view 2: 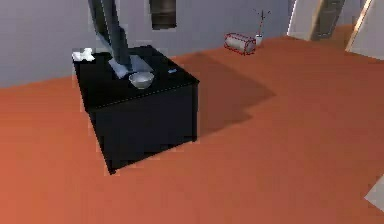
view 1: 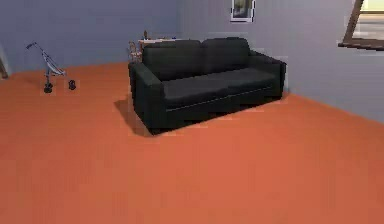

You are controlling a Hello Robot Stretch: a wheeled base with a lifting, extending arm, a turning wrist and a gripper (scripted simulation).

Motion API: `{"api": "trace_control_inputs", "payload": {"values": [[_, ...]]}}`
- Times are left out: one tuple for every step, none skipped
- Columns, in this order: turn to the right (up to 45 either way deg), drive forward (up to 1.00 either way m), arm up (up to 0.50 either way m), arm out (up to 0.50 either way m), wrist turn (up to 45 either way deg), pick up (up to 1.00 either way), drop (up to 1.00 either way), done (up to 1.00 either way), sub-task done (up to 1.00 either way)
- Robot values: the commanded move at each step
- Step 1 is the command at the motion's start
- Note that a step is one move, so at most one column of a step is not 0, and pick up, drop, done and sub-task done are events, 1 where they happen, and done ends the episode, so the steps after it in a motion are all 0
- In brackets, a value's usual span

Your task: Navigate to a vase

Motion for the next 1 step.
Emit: {"api": "trace_control_inputs", "payload": {"values": [[-27.0,0.0,0.0,0.0,0.0,0.0,0.0,0.0,0.0]]}}
